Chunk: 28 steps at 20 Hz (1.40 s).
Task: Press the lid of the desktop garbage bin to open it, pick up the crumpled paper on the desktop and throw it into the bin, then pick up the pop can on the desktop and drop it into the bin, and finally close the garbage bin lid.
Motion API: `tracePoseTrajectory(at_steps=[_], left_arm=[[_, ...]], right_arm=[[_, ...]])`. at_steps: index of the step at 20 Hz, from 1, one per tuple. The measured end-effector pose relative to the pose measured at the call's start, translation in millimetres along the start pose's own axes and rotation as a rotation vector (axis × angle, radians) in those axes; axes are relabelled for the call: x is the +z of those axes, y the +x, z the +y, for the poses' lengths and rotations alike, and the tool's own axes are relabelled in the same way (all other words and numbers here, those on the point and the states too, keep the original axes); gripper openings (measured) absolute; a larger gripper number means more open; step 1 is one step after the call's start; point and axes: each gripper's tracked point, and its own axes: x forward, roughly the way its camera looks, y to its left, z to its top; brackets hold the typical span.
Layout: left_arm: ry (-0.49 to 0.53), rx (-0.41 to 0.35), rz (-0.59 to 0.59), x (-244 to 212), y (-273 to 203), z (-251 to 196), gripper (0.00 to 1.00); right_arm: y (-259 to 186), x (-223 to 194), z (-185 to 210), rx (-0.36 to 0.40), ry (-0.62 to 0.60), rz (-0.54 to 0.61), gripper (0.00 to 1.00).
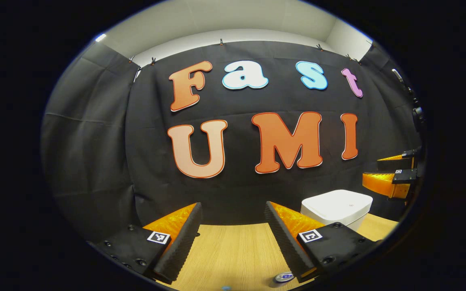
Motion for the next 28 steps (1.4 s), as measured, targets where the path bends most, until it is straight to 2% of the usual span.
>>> tracePoseTrajectory(at_steps=[4, 6, 8, 9, 12, 13, 15, 16, 18, 19, 20, 22, 24, 26, 28], left_arm=[[0.005, 0.009, 0.005, -1.3, -2.7, 1.4, 1.0], [0.009, 0.014, 0.004, -0.3, -4.2, 2.4, 0.97], [0.018, 0.023, 0.002, 1.1, -7.4, 5.4, 1.0], [0.021, 0.028, 0.002, 0.2, -8.9, 6.3, 0.97], [0.024, 0.043, 0.004, 1.3, -12.7, 10.1, 0.99], [0.026, 0.048, 0.006, 1.3, -13.7, 11.5, 0.99], [0.03, 0.06, 0.007, 2.0, -16.2, 14.4, 0.99], [0.03, 0.067, 0.009, 1.4, -17.0, 15.4, 0.97], [0.029, 0.078, 0.018, -1.5, -20.1, 16.7, 0.97], [0.029, 0.083, 0.022, -1.5, -21.4, 17.3, 0.97], [0.03, 0.09, 0.025, -1.7, -22.7, 18.2, 0.97], [0.031, 0.106, 0.029, -2.0, -25.0, 21.1, 1.0], [0.034, 0.123, 0.032, -2.5, -27.5, 23.8, 0.97], [0.039, 0.137, 0.034, -2.9, -29.8, 25.1, 0.99], [0.043, 0.147, 0.037, -2.8, -30.8, 24.9, 1.0]], right_arm=[[3.2, 5.4, -5.6, -0.003, -0.007, -0.007, 0.96], [5.7, 9.1, -11.7, -0.009, -0.017, -0.014, 0.92], [8.6, 10.0, -16.8, -0.017, -0.024, -0.013, 0.87], [10.8, 9.4, -19.0, -0.016, -0.026, -0.005, 0.9], [18.1, 0.1, -27.0, -0.027, -0.018, 0.04, 0.76], [20.9, -2.8, -29.2, -0.027, -0.01, 0.056, 0.68], [26.1, -5.8, -33.5, -0.023, 0.016, 0.077, 0.62], [28.7, -6.2, -35.9, -0.023, 0.028, 0.082, 0.53], [34.0, -10.8, -38.3, -0.018, 0.043, 0.094, 0.43], [36.5, -11.2, -40.6, -0.02, 0.042, 0.097, 0.43], [38.4, -12.8, -42.3, -0.021, 0.039, 0.098, 0.3], [41.2, -17.1, -41.9, -0.012, 0.029, 0.104, 0.18], [46.0, -21.7, -42.6, -0.013, 0.012, 0.113, 0.09], [47.8, -27.5, -41.7, 0.0, 0.015, 0.116, 0.01], [50.4, -35.8, -38.0, 0.014, 0.014, 0.136, 0.01]])
